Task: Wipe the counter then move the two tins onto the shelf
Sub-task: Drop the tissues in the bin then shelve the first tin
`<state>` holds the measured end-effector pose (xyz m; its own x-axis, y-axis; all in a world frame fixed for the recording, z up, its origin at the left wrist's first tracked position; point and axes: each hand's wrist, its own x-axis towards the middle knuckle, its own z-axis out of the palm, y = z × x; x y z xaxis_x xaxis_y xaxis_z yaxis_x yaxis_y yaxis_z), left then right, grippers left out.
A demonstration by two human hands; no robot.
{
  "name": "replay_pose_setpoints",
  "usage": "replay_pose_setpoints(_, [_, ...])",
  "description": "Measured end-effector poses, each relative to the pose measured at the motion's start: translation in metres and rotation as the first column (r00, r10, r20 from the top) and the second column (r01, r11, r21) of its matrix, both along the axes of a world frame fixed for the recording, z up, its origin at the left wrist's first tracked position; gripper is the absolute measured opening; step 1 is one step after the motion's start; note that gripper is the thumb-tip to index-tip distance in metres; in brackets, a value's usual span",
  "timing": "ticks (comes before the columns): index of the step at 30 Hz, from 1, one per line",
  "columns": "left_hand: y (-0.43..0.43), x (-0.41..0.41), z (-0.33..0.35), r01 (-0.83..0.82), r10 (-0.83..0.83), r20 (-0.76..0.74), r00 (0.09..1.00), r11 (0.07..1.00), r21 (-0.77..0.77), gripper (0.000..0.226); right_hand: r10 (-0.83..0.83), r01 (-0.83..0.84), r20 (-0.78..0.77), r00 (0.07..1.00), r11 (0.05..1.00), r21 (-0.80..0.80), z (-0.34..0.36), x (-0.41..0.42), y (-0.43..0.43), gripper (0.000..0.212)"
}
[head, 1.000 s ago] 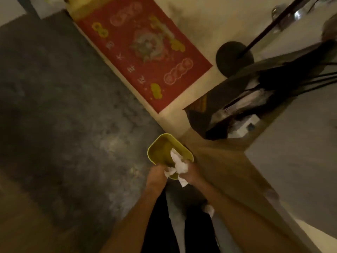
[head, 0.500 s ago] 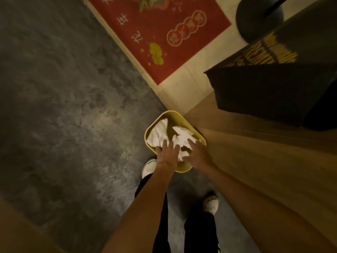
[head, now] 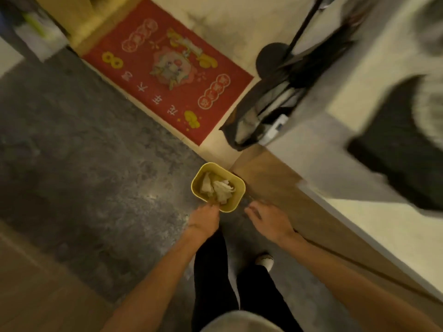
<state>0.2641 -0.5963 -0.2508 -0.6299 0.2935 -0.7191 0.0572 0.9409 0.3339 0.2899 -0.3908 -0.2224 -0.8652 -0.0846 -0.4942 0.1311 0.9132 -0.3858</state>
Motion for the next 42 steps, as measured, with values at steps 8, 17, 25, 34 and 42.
replay_pose_setpoints(8, [0.142,0.088,0.147,0.349,-0.329,-0.172,0.929,0.931,0.107,0.031,-0.217,0.204,-0.192,0.957,0.975,-0.084,0.117,0.155,0.139,0.023])
replay_pose_setpoints(17, [0.341,0.161,0.197,0.640,-0.566,-0.333,0.754,0.746,0.184,0.029,-0.725,0.719,-0.235,0.648,0.683,-0.127,0.150,0.345,0.304,0.027])
replay_pose_setpoints(25, [0.449,0.141,0.198,0.586,-0.527,-0.258,0.810,0.737,0.336,0.040,-0.938,0.899,-0.073,0.340,0.347,-0.267,0.151,0.385,0.377,0.036])
replay_pose_setpoints(34, [0.544,0.080,0.208,0.360,-0.379,-0.060,0.924,0.803,0.475,0.038,-0.969,0.879,-0.089,0.230,0.246,-0.408,0.187,0.292,0.472,0.027])
replay_pose_setpoints(42, [0.636,0.085,0.216,0.187,-0.254,0.087,0.963,0.868,0.461,0.040,-0.909,0.808,-0.262,0.323,0.409,-0.424,0.243,0.198,0.592,0.035])
